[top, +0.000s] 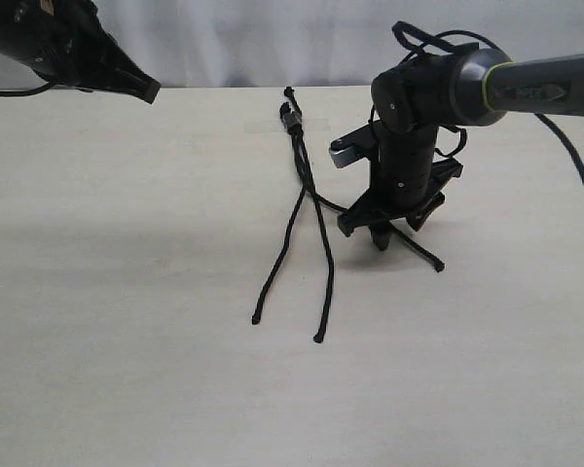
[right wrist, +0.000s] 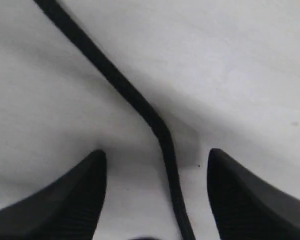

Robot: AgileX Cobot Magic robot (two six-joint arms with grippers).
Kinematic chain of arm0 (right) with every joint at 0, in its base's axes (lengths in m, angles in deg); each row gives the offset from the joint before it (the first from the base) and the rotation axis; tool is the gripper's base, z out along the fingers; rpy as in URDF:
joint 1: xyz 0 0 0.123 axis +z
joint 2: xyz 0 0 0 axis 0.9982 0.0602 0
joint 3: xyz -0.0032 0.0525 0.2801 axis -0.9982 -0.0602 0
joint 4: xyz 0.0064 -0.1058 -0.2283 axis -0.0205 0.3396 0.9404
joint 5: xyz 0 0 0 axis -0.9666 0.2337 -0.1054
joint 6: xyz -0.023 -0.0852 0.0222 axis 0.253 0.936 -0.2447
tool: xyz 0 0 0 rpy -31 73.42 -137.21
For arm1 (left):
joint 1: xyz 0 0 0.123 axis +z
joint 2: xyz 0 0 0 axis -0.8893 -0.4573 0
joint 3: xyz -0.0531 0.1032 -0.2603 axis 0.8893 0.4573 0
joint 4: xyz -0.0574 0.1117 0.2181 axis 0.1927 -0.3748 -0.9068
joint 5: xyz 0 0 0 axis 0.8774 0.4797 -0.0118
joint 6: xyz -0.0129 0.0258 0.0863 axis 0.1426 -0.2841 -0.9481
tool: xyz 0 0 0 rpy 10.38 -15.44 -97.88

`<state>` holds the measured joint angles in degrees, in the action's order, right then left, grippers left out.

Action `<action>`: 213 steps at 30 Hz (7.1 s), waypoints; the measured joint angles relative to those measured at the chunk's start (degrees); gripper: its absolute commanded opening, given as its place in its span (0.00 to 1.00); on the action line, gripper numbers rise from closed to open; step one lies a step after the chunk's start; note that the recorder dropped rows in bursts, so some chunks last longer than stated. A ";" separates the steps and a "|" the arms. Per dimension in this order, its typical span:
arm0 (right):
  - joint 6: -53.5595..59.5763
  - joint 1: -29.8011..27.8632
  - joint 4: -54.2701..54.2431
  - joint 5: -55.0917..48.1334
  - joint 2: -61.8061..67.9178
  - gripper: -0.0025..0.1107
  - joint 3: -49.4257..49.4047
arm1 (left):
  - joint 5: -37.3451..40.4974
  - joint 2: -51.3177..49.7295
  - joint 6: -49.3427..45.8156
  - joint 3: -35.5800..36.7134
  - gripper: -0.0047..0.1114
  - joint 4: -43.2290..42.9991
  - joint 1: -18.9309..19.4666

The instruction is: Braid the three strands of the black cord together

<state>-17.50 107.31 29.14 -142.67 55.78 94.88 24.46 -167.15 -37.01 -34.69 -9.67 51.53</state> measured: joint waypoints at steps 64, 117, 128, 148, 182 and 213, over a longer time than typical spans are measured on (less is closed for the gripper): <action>-3.97 -9.76 -0.96 28.07 -28.97 0.06 -20.72 | 10.55 -33.28 -2.71 -18.43 0.04 6.44 -27.72; -3.97 -9.76 -2.47 28.07 -29.10 0.06 -20.77 | 9.01 -32.48 1.77 -12.96 0.16 -6.32 -24.16; -3.97 -9.76 -2.90 28.18 -29.10 0.06 -20.77 | 6.78 -32.37 2.89 -11.99 0.33 -6.04 -20.72; -2.19 -9.76 -6.07 26.84 -29.10 0.06 -20.77 | 1.40 -10.59 1.77 -8.25 0.04 -5.70 -17.71; 4.81 -9.76 -18.12 57.41 -78.66 0.06 -63.03 | -46.15 49.82 4.70 41.91 0.04 -4.66 -6.78; 3.42 -9.76 -18.12 58.10 -90.54 0.06 -65.65 | -33.35 90.38 4.00 70.73 0.04 0.55 15.18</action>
<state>-14.09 97.55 11.02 -84.57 -34.76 29.23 -8.90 -76.77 -33.01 36.04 -9.12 66.71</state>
